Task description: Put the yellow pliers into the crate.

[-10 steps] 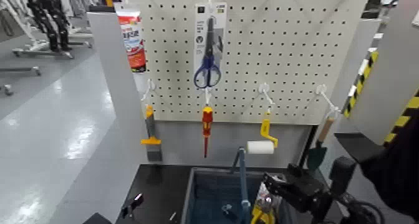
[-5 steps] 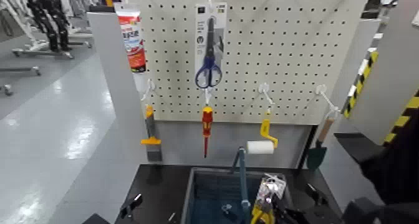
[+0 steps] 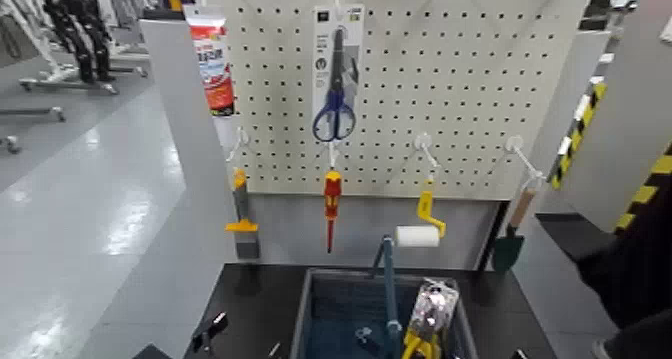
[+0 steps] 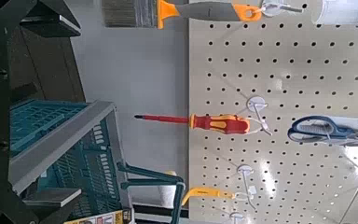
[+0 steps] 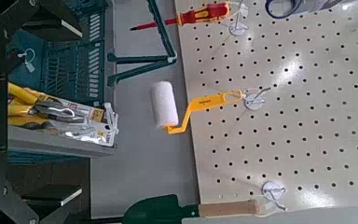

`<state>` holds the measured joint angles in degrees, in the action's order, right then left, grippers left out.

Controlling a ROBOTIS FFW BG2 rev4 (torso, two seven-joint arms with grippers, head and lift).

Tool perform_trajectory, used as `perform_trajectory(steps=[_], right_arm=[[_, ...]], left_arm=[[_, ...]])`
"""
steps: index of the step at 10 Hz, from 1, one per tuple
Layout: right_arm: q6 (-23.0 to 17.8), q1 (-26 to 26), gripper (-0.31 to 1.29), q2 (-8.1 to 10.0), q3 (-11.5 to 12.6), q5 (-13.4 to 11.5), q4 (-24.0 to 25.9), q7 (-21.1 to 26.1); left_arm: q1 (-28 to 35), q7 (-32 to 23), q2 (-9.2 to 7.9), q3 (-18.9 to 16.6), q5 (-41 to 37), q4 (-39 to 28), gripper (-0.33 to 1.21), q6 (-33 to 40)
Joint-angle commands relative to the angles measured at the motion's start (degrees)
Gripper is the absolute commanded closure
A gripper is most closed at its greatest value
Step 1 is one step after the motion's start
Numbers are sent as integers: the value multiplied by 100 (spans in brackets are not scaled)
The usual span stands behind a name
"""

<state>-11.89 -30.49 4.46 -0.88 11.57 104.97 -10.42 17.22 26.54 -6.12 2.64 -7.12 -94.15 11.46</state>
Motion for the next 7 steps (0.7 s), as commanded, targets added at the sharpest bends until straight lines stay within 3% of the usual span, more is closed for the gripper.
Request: perform_trajectory(steps=[1,7], right_arm=[[-147,-115,17,-76,-79,-49,-56,101],[-7,-89,16,-41,-114,-207,32,277]], left_arm=[[36,0,15,-18,0,-24,10,5],[71,0,50,-45,18,-42,10,23]])
